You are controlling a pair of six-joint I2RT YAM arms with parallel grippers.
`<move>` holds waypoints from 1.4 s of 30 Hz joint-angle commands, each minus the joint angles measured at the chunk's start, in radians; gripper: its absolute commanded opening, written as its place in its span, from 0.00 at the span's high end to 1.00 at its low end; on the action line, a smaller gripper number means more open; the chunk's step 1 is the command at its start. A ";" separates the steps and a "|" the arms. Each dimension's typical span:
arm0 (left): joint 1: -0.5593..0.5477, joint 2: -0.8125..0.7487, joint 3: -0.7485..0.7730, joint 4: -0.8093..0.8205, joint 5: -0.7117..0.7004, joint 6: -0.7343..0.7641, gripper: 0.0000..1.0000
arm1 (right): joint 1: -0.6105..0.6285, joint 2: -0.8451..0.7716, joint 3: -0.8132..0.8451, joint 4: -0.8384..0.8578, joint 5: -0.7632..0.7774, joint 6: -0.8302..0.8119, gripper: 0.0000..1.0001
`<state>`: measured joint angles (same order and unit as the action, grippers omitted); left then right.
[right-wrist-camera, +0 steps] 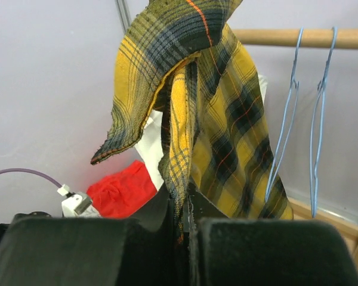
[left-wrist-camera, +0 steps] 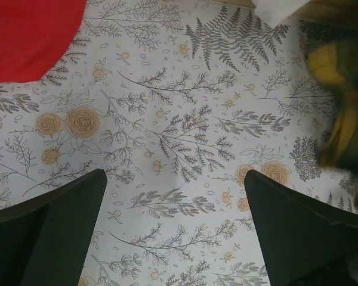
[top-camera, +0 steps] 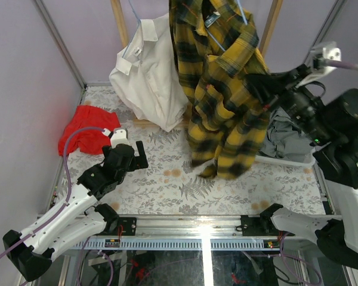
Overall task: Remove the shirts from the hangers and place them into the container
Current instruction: Pick up the hanger from the clothesline, then remove the shirt from the hanger.
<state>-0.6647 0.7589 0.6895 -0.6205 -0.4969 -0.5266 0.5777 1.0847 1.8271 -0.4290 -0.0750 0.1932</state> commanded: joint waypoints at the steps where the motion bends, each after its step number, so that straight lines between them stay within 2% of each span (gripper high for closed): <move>1: 0.008 -0.003 0.029 0.034 -0.011 -0.006 0.00 | -0.001 -0.086 0.011 0.233 -0.055 0.003 1.00; 5: 0.007 -0.003 0.031 0.033 -0.012 -0.004 0.00 | -0.001 -0.124 -0.035 0.237 -0.123 -0.012 1.00; 9: 0.007 -0.011 0.034 0.028 -0.019 -0.006 0.00 | -0.001 -0.162 -0.165 0.202 -0.263 -0.069 1.00; 16: 0.007 -0.072 0.032 0.024 -0.059 -0.021 0.00 | -0.001 -0.305 -0.696 0.263 -0.571 -0.122 1.00; 17: 0.008 -0.084 0.034 0.023 -0.061 -0.024 0.00 | -0.001 -0.304 -0.733 0.254 -0.607 -0.133 1.00; 19: 0.008 -0.114 0.036 0.021 -0.063 -0.028 0.00 | -0.001 -0.279 -0.762 0.204 -0.630 -0.165 1.00; 24: 0.007 -0.234 0.024 0.038 -0.043 -0.033 0.00 | -0.001 -0.159 -0.694 -0.020 -0.629 -0.243 1.00; 27: 0.007 -0.331 0.008 0.052 -0.020 -0.042 0.00 | -0.001 -0.134 -0.695 0.004 -0.709 -0.211 1.00; 30: 0.008 -0.410 0.023 0.094 0.072 -0.054 0.00 | -0.001 -0.138 -0.746 0.142 -0.819 -0.106 1.00; 33: 0.006 -0.423 0.099 0.138 0.193 -0.047 0.00 | -0.001 -0.126 -0.799 0.262 -0.970 -0.028 1.00; 38: 0.006 -0.281 0.353 0.123 0.411 0.053 0.00 | -0.001 -0.115 -0.864 0.332 -1.015 0.015 1.00; 42: 0.007 -0.159 0.461 0.095 0.509 0.085 0.00 | -0.001 -0.109 -0.883 0.355 -1.028 0.018 1.00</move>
<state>-0.6643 0.5102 1.0775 -0.5625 -0.1596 -0.5068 0.5743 0.9802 0.9478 -0.1963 -0.9943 0.1699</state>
